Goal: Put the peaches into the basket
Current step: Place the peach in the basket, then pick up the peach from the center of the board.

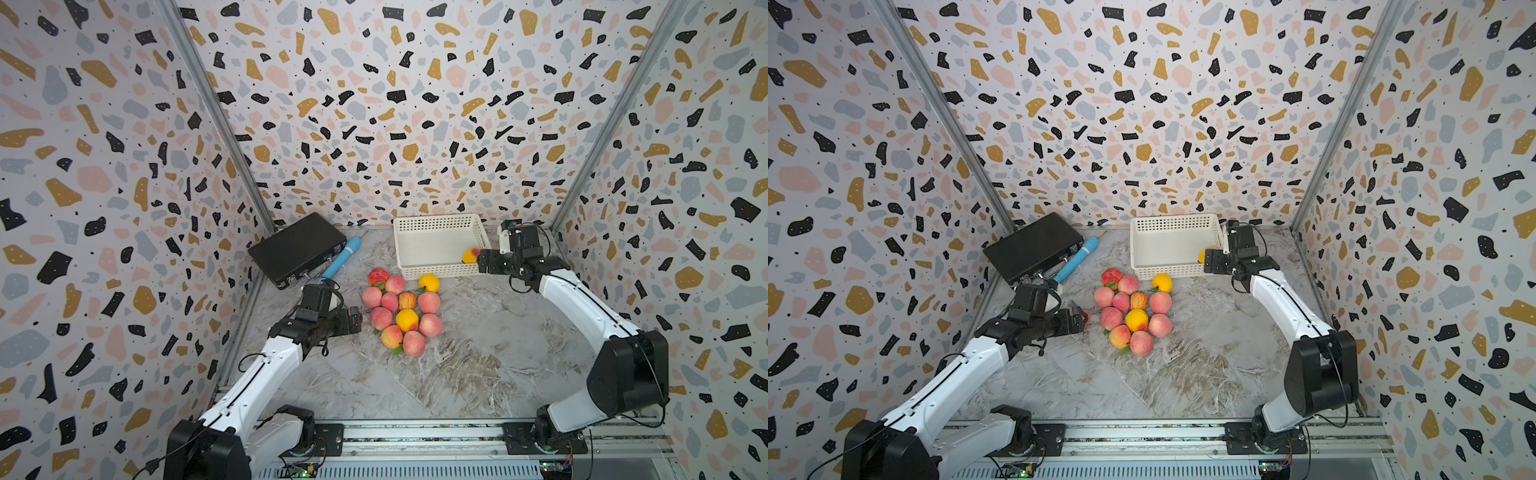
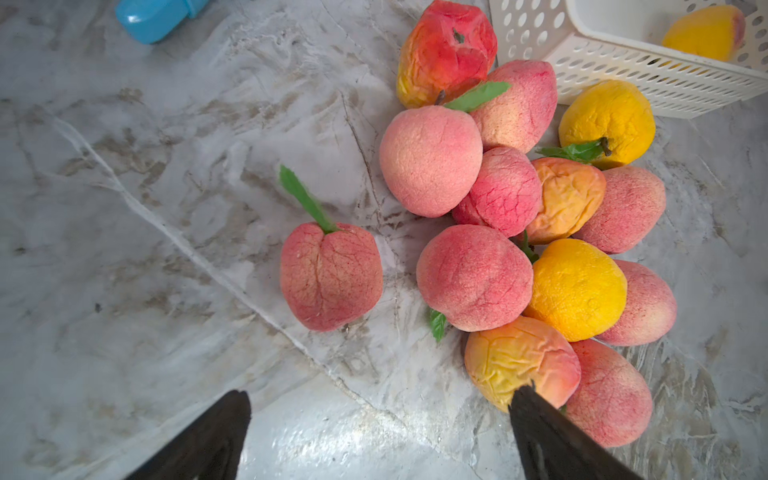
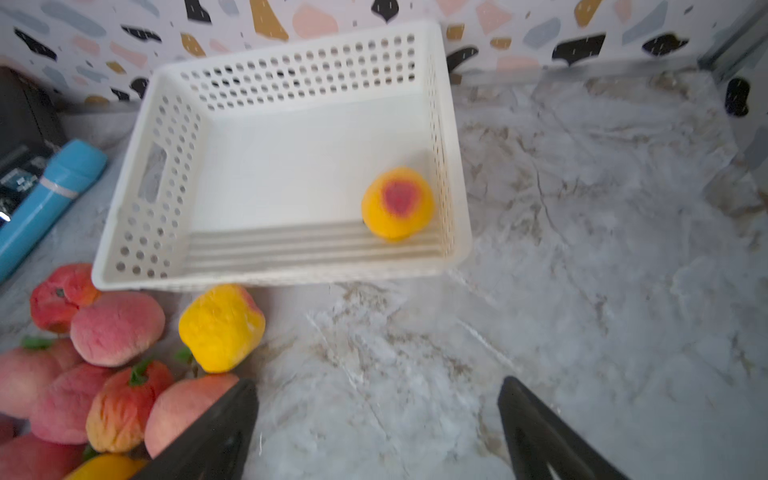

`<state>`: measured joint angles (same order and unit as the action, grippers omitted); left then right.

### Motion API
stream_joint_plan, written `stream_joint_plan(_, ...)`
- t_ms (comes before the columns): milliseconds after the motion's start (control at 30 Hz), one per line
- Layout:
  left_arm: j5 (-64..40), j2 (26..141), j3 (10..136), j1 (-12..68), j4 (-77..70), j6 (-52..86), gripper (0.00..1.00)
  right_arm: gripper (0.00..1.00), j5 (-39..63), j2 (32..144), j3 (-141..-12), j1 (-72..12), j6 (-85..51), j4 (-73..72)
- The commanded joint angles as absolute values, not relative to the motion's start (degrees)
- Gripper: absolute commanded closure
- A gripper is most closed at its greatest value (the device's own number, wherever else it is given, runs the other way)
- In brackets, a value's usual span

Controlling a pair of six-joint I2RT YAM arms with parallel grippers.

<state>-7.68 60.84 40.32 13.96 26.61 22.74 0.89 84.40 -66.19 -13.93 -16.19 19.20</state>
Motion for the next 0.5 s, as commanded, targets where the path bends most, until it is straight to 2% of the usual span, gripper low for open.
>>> stream_joint_plan(0,-5.28,61.94,41.54,14.11,28.39,23.99,0.01,0.09,5.49,78.85,-55.7,-14.2,-18.76,11.69)
stream_joint_plan(167,-3.67,64.61,42.03,14.12,30.47,25.35,0.01,0.11,6.88,71.33,-44.38,-14.21,-19.68,4.16)
stream_joint_plan(467,-5.81,72.51,45.26,14.13,25.86,26.28,0.01,0.11,7.99,69.92,-40.63,-14.22,-20.79,-0.1)
